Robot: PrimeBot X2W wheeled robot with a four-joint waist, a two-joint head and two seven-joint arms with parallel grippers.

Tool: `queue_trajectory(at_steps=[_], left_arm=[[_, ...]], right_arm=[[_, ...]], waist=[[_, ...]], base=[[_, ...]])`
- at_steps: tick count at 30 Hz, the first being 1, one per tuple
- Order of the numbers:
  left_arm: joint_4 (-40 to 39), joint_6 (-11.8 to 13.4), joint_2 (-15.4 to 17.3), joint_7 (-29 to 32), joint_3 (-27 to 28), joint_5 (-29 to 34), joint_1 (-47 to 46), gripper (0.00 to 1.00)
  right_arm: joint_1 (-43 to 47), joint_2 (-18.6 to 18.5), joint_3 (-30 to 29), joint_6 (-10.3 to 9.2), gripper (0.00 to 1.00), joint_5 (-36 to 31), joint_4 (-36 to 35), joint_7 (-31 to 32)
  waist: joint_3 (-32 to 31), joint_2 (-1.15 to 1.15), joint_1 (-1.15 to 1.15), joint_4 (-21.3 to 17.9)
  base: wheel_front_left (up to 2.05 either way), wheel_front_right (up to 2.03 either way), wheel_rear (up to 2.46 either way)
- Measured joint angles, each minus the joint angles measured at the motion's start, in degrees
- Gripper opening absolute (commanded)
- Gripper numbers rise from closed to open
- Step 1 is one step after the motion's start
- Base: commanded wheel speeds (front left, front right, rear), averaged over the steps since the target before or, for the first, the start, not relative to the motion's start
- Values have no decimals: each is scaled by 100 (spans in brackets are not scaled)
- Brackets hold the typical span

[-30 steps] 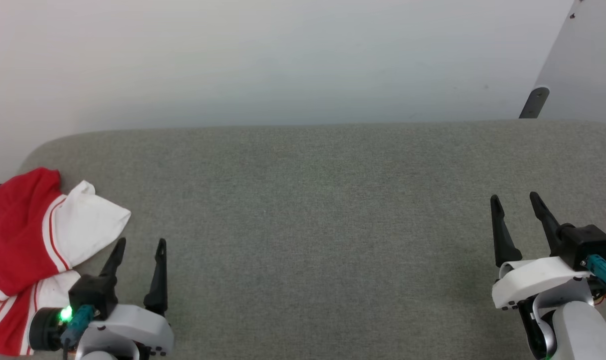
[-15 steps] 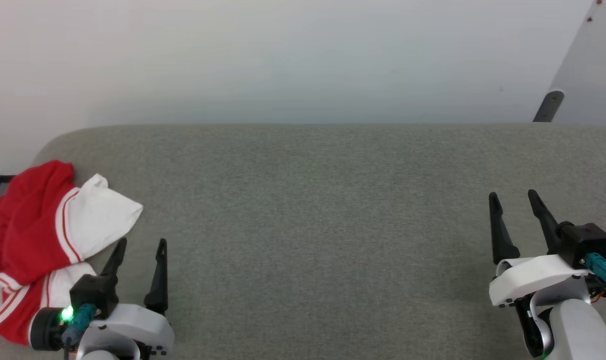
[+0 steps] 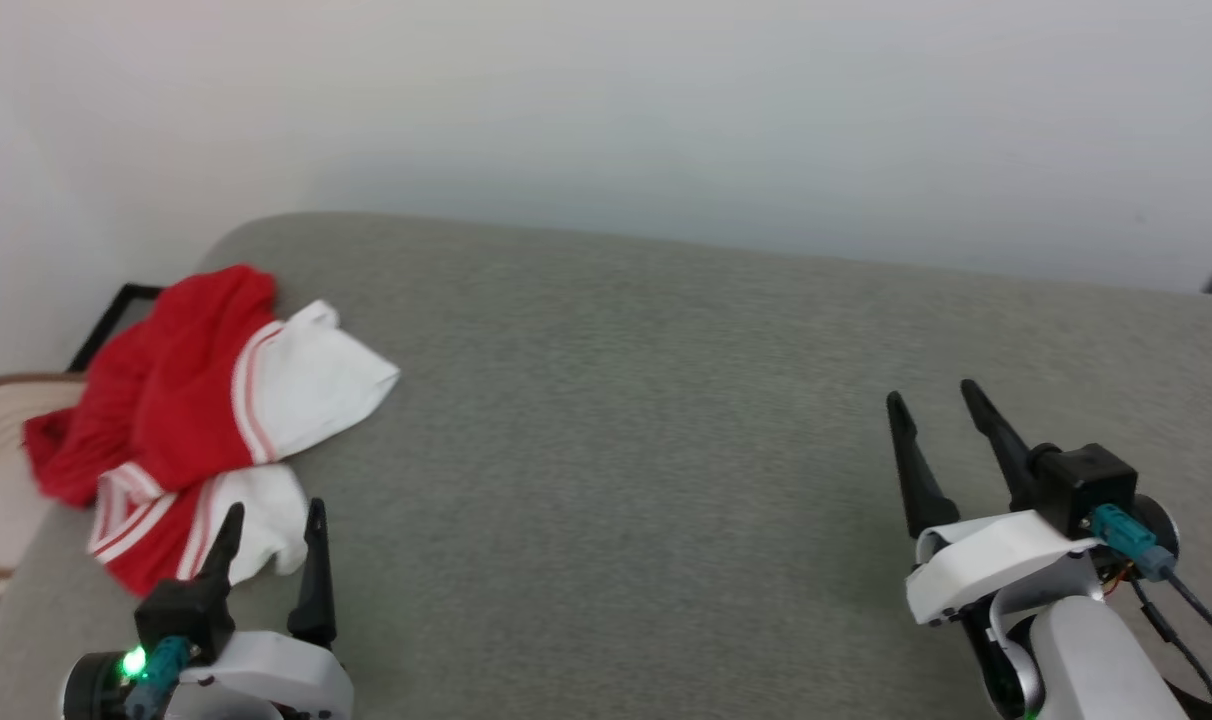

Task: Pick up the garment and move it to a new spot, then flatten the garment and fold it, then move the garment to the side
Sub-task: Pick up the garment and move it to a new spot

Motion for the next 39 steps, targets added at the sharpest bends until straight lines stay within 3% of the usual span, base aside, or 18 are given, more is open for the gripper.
queue_trajectory(at_steps=[12,21,27,34,39], left_arm=[[-60,91,-41,0,111,94,126,100],[-665,414,-179,0,580,2,601,100],[-1069,495,-328,0,795,-116,895,100],[-1246,525,-410,0,725,-121,1005,100],[-960,263,-357,0,501,-36,786,100]], right_arm=[[31,77,435,0,100,286,57,0],[-572,146,1512,2,100,634,323,0],[-951,155,2061,2,100,945,514,0],[-987,75,2078,10,100,1042,526,0],[-854,-21,1817,10,100,982,400,0]], waist=[[-67,0,0,1197],[-8,0,0,1959],[189,0,0,2126],[244,0,0,2146],[240,0,0,2095]], base=[[0,0,0],[0,0,0],[-10,-10,-10],[-5,-5,-5],[0,0,0]])
